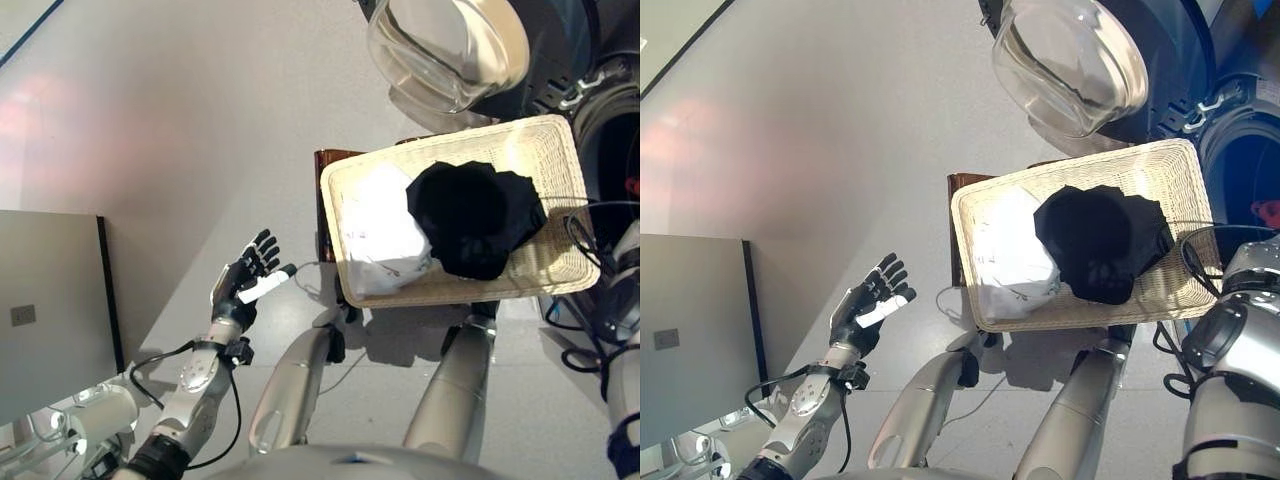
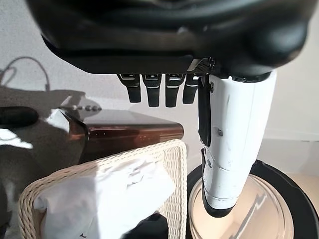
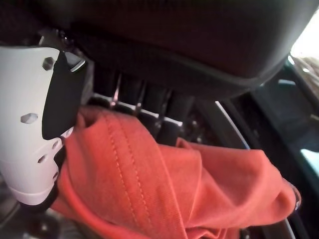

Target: Pick up the clothes and place them into the washing machine

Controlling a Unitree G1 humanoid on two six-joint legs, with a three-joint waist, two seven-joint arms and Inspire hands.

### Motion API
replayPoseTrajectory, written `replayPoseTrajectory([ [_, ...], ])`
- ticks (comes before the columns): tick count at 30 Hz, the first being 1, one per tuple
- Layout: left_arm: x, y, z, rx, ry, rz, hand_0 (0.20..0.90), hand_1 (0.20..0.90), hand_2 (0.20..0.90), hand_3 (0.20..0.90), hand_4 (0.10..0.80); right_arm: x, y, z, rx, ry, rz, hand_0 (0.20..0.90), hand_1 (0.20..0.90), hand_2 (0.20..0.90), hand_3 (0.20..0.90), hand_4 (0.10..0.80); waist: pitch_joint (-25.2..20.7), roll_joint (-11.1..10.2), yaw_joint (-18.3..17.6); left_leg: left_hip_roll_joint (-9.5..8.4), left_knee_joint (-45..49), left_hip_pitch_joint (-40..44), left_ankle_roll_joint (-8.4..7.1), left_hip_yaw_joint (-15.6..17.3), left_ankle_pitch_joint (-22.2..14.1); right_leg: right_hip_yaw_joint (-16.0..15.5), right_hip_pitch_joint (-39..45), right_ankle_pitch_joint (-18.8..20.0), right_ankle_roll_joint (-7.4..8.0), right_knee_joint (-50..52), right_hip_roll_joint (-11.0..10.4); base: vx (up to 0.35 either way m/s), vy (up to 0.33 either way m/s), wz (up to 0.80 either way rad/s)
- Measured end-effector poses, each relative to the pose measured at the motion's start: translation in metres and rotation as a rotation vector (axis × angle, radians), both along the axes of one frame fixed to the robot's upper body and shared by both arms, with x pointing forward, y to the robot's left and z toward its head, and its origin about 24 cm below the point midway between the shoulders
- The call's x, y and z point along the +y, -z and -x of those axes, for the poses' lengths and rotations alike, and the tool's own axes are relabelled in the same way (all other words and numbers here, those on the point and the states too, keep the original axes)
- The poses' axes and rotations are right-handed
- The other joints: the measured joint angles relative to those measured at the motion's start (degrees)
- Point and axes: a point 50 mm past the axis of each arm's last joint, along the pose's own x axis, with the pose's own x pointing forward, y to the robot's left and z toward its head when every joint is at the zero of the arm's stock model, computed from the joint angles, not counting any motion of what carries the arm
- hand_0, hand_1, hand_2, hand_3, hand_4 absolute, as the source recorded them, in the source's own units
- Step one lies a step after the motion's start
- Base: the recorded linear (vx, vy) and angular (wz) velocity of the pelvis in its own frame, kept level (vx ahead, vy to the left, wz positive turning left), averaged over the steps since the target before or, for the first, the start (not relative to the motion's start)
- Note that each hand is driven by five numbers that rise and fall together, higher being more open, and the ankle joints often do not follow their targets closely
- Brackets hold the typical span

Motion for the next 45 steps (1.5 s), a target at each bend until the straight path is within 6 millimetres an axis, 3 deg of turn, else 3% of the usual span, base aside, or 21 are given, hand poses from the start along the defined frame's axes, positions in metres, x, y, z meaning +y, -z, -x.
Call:
replayPoseTrajectory([
  [14,0.002,0.001,0.0,0.011,-0.015,0.027,0.9,0.9,0.9,0.9,0.8,0.004,-0.001,-0.006,-0.034,-0.024,0.027,0.9,0.9,0.9,0.9,0.8,-0.17,0.08,-0.2,0.11,1.06,-0.3,0.09,-0.06,-0.19,0.1,0.19,-0.18,-0.33,0.29,0.37,-0.003,0.0,0.0],
  [18,0.003,0.001,0.001,0.016,-0.018,0.038,0.9,0.9,0.9,0.9,0.8,0.015,0.008,-0.016,-0.034,-0.047,0.025,0.9,0.9,0.9,0.9,0.8,-0.48,-0.32,-0.87,0.47,1.96,-0.84,0.02,-0.59,-0.35,-0.15,0.43,-0.03,-0.09,0.33,0.78,0.0,-0.024,0.03],
  [21,0.002,0.002,0.001,0.017,-0.01,0.045,0.9,0.9,0.9,0.9,0.8,0.027,0.027,-0.022,0.001,-0.088,0.004,0.9,0.9,0.9,0.9,0.8,-0.61,-0.75,-1.86,0.75,2.92,-0.55,-0.14,-2.19,-0.44,-1.6,2.64,0.02,0.0,0.12,0.9,0.001,-0.017,0.14],
  [26,0.006,0.006,0.005,0.033,0.002,0.03,0.9,0.9,0.9,0.9,0.8,0.046,0.072,-0.025,0.15,-0.204,-0.053,0.9,0.9,0.9,0.9,0.8,-2.16,-4.19,-1.51,1.53,3.08,1.48,-0.56,-3.49,-1.09,-3.34,6.62,-0.5,-0.24,-2.11,1.62,0.016,-0.014,0.03],
  [33,0.012,0.021,0.017,0.104,-0.011,0.011,0.9,0.9,0.9,0.9,0.8,0.075,0.108,-0.03,0.239,-0.315,-0.05,0.9,0.9,0.9,0.9,0.8,-3.93,-6.38,-1.56,2.5,1.81,3.88,-0.55,-3.74,-0.86,-4.86,12.0,1.82,-0.78,-8.03,2.46,0.017,-0.004,-0.02],
  [39,0.016,0.025,0.017,0.117,-0.019,-0.012,0.9,0.9,0.9,0.9,0.8,0.094,0.137,-0.026,0.324,-0.379,-0.058,0.9,0.9,0.9,0.9,0.8,-4.09,-7.07,-1.58,2.52,0.68,7.32,-0.2,-3.86,-0.82,-6.32,17.83,3.61,-0.18,-12.77,2.86,0.031,-0.004,0.0],
  [45,0.025,0.023,0.016,0.105,-0.045,-0.042,0.9,0.9,0.9,0.9,0.8,0.117,0.171,-0.017,0.639,-0.633,0.138,0.9,0.9,0.9,0.9,0.8,-4.2,-9.05,-1.71,2.67,-1.17,11.38,-0.3,-3.94,-0.95,-7.69,22.62,4.33,0.09,-15.79,3.1,0.036,-0.034,-0.02],
])
